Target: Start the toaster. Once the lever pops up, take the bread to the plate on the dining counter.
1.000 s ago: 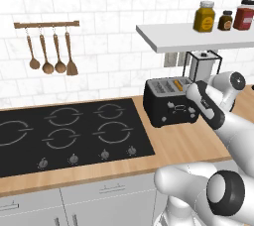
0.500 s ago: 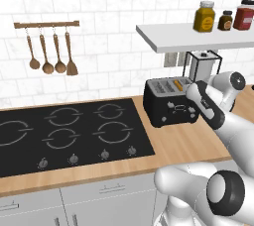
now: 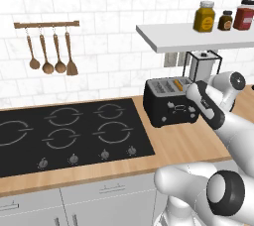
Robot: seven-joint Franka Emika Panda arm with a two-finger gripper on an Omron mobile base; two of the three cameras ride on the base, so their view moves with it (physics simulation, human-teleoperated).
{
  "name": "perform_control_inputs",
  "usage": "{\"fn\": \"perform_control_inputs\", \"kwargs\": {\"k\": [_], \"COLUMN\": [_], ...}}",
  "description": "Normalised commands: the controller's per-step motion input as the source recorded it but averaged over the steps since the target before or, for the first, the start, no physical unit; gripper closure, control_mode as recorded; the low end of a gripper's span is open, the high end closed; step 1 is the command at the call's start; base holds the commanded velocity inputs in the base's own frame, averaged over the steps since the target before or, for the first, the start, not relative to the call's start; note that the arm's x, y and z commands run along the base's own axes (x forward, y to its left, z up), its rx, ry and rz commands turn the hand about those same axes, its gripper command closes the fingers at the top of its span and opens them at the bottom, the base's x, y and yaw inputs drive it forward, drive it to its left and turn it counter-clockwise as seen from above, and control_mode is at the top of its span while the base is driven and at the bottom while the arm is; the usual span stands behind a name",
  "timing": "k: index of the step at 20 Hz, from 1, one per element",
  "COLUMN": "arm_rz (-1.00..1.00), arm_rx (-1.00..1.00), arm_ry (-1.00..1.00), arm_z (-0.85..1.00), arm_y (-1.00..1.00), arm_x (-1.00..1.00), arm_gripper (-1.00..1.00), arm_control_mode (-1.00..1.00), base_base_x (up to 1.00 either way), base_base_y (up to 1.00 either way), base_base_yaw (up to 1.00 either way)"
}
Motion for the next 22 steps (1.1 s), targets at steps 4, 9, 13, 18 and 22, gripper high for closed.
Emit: {"fn": "perform_control_inputs", "kwargs": {"k": [4,9,13,18,22], "arm_rz": [0.00,0.00,0.00,0.00,0.00], "arm_rx": [0.00,0.00,0.00,0.00,0.00], "arm_ry": [0.00,0.00,0.00,0.00,0.00], "arm_z": [0.00,0.00,0.00,0.00,0.00], "arm_y": [0.00,0.00,0.00,0.00,0.00], "arm_x": [0.00,0.00,0.00,0.00,0.00], "arm_gripper": [-1.00,-1.00,-1.00,-1.00,-1.00], "arm_control_mode": [-1.00,-1.00,-1.00,-1.00,-1.00], "base_base_x": [0.00,0.00,0.00,0.00,0.00], "base_base_y": [0.00,0.00,0.00,0.00,0.00], "base_base_yaw": [0.00,0.00,0.00,0.00,0.00]}}
